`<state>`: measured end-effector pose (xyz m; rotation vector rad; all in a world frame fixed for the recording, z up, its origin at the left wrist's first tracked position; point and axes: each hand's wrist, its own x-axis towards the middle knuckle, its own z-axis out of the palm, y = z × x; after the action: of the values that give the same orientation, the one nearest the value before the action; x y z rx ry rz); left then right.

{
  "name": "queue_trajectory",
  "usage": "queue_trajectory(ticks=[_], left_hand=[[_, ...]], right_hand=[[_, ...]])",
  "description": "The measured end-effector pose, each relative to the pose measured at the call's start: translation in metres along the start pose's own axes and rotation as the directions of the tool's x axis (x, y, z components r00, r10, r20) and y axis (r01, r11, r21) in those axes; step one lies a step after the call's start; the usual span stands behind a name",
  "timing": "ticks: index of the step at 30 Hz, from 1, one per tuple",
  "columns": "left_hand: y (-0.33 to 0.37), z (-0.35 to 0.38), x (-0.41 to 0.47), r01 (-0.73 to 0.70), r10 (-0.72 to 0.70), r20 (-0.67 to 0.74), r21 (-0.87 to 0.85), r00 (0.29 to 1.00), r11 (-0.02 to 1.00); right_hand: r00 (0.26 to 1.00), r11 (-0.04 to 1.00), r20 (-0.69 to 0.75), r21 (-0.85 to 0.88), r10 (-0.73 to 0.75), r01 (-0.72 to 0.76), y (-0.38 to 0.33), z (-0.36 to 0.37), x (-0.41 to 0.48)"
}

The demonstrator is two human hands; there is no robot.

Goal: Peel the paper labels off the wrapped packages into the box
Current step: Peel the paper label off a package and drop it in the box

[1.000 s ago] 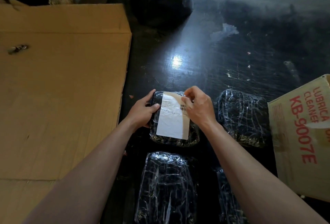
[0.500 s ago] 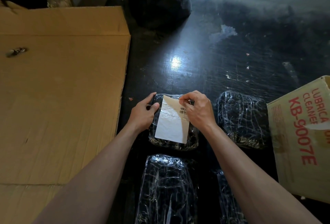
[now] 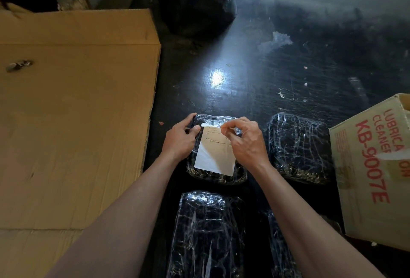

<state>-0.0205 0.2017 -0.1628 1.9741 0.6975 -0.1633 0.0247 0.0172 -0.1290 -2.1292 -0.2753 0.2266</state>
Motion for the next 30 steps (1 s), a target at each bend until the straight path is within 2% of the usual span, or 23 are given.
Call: queue_trajectory(ticks=[10,18,21,27,30], left_hand=[[0.006,0.006,0.011,-0.013,0.015,-0.045,0.028,0.999,1.000],[0.007,0.005,0.023,-0.023,0.025,-0.027,0.054,0.999,0.998],[0.008,0.004,0.023,-0.034,0.034,0.002,0.060,0.999,0.998],[-0.006,0.000,0.011,0.031,-0.021,0.121,-0.076,0.992,0.997],[-0.014,0.003,0.012,0.056,-0.037,0.122,-0.148,0.992,0.987]], right_hand=[[1.000,0.996,-0.001,0.087,0.002,-0.001,0.004,-0.007,-0.002],[1.000,0.992,0.010,0.127,-0.023,0.022,0.003,-0.008,-0.003],[1.000,0.990,0.001,0.138,0.028,-0.028,0.002,-0.009,-0.001],[0.994,0.976,0.034,0.187,0.106,-0.111,-0.002,-0.006,0.007],[0.995,0.978,0.018,0.182,0.100,-0.102,-0.007,-0.006,0.010]])
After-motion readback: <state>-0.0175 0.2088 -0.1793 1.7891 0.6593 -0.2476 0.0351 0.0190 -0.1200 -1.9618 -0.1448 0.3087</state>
